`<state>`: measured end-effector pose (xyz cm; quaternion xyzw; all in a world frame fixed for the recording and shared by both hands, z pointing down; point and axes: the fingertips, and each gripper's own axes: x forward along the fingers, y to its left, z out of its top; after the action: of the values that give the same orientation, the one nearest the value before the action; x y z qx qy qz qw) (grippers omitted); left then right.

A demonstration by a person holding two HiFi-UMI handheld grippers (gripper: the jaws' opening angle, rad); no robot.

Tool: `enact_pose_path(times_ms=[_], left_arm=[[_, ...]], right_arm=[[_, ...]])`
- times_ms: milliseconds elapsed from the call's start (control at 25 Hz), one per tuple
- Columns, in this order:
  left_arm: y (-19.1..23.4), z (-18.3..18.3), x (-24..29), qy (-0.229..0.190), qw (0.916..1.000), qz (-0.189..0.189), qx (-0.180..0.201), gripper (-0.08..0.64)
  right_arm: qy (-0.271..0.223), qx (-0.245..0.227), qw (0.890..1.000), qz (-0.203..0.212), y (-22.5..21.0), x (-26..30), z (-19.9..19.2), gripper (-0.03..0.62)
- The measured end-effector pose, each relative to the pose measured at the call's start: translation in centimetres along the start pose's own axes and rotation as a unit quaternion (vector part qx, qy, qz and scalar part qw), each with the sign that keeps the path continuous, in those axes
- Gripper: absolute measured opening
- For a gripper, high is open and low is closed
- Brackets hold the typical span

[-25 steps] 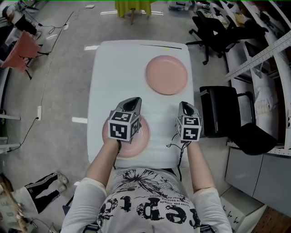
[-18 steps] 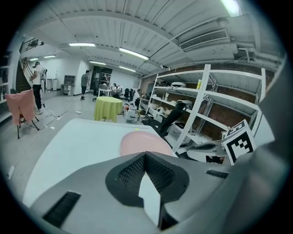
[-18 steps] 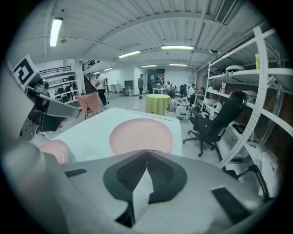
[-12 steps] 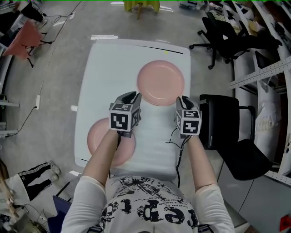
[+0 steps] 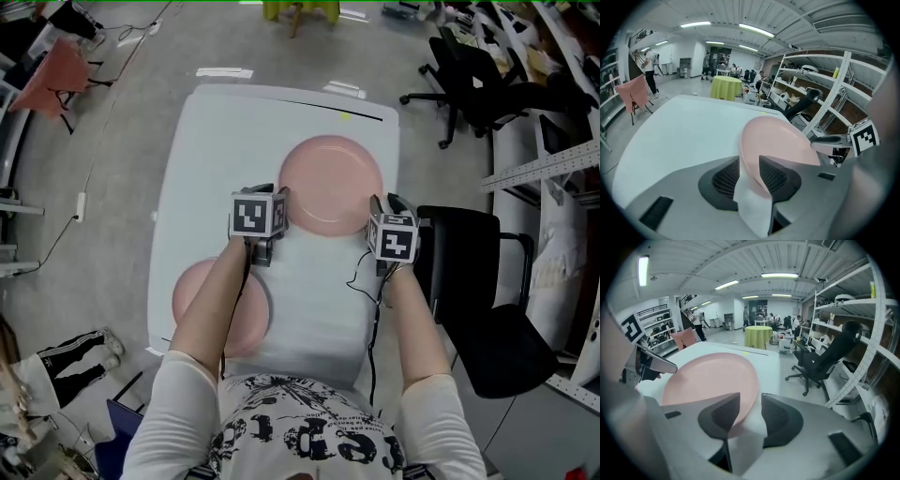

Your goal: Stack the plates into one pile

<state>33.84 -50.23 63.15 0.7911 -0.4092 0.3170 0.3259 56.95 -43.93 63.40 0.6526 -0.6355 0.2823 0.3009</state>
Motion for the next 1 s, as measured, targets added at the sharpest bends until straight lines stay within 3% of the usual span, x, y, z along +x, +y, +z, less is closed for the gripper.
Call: enact_pose_path(times_ms=[280, 400, 680, 1000], left_arm=[[0.8, -1.0, 2.9, 0.047, 0.9987, -0.001, -0.019, 0.144], [0.4, -1.6, 3.4, 0.060, 0.9978, -0.020, -0.020, 0.088], [0.1, -1.4, 3.3, 0.057, 0.9976, -0.040, -0.004, 0.076], [-1.4, -1.7, -0.2, 0.053, 0.9979, -0.036, -0.013, 0.077]], right_arm=[[0.017, 0.010, 1.000, 0.002, -0.6, 2.6, -0.3, 0.147], [0.025, 0.008, 1.000, 0.004, -0.3, 3.2, -0.8, 0.111], [0.028, -0.009, 1.000, 0.005, 0.1, 2.7, -1.1, 0.086], [0.016, -0.007, 1.000, 0.017, 0.3, -0.5, -0.8, 0.082]])
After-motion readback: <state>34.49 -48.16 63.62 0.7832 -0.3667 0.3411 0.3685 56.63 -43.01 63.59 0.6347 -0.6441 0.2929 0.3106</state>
